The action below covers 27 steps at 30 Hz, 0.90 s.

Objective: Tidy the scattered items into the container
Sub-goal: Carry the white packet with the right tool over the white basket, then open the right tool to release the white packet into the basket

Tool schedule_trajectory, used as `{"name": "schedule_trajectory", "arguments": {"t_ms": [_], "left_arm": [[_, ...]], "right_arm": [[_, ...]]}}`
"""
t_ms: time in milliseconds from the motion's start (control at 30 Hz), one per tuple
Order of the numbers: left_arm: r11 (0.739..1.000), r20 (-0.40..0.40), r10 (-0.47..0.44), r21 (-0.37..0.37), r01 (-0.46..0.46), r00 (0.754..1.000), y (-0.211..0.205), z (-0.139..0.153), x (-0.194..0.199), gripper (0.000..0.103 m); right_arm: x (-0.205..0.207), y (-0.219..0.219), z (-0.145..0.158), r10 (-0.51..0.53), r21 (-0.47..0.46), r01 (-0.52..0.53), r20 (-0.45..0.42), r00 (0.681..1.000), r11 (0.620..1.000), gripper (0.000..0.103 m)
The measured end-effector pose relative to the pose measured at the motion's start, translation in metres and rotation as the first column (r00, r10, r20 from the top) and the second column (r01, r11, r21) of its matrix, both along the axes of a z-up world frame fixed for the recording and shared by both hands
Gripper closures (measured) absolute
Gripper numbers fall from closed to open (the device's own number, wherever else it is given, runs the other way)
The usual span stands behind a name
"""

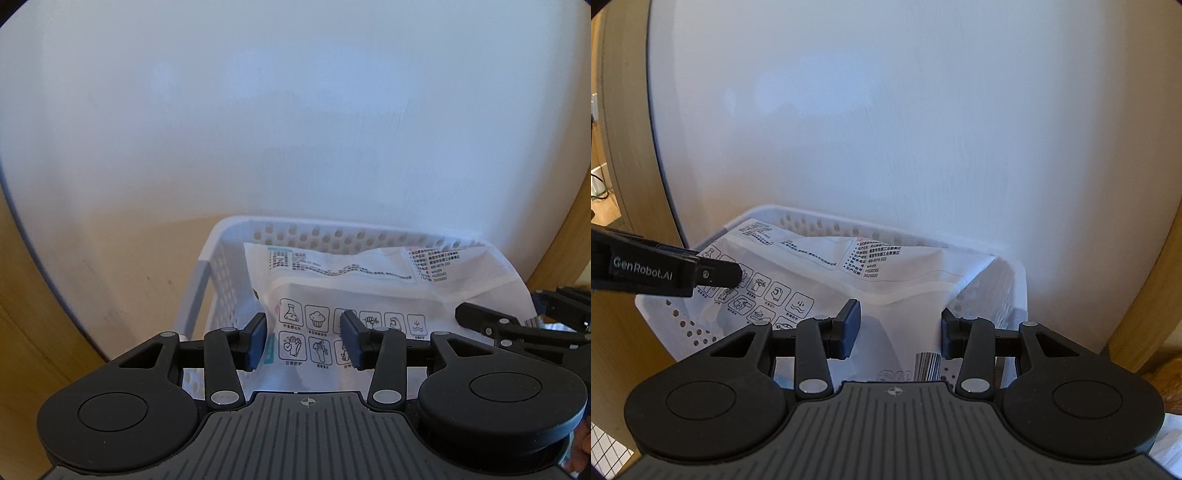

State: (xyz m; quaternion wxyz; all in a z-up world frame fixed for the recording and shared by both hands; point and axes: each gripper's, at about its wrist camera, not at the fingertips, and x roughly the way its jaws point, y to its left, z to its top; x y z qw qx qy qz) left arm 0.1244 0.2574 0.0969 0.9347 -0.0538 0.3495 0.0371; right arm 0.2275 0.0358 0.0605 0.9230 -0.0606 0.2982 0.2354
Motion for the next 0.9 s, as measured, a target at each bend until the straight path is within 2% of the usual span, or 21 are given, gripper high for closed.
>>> {"name": "schedule_trajectory", "arguments": {"t_ms": [233, 333, 467, 667, 733, 800, 900], "left_arm": [[1.0, -0.068, -0.017, 0.025, 0.018, 0.998, 0.001, -0.004, 0.024, 0.0], [0.999, -0.106, -0.021, 0.037, 0.025, 0.994, 0.002, -0.005, 0.029, 0.0], [0.999, -0.174, -0.027, 0.022, 0.031, 0.984, 0.013, -0.013, 0.039, 0.0], [0.994, -0.235, -0.027, 0.098, 0.052, 0.972, 0.011, -0.04, 0.077, 0.0], [0.993, -0.234, -0.058, 0.091, 0.081, 0.971, 0.007, -0.042, 0.081, 0.0], [0.989, -0.224, -0.068, 0.11, 0.094, 0.972, 0.0, -0.039, 0.079, 0.0], [0.986, -0.213, -0.086, 0.12, 0.114, 0.973, -0.008, -0.04, 0.085, 0.0]], "right_arm": [[0.021, 0.008, -0.004, -0.01, -0.007, 0.009, -0.124, 0.992, 1.0, 0.055], [0.003, 0.023, 0.006, -0.006, -0.032, 0.001, -0.166, 0.986, 1.0, 0.055], [0.009, 0.025, -0.002, -0.007, -0.063, -0.006, -0.204, 0.979, 0.998, 0.055], [-0.004, 0.04, -0.022, -0.001, -0.102, -0.022, -0.22, 0.975, 0.995, 0.055], [-0.005, 0.043, -0.024, 0.021, -0.096, -0.043, -0.219, 0.976, 0.994, 0.055], [-0.008, 0.046, -0.024, 0.005, -0.134, -0.035, -0.215, 0.977, 0.99, 0.053], [-0.015, 0.042, -0.02, 0.02, -0.12, -0.046, -0.21, 0.977, 0.992, 0.053]]}}
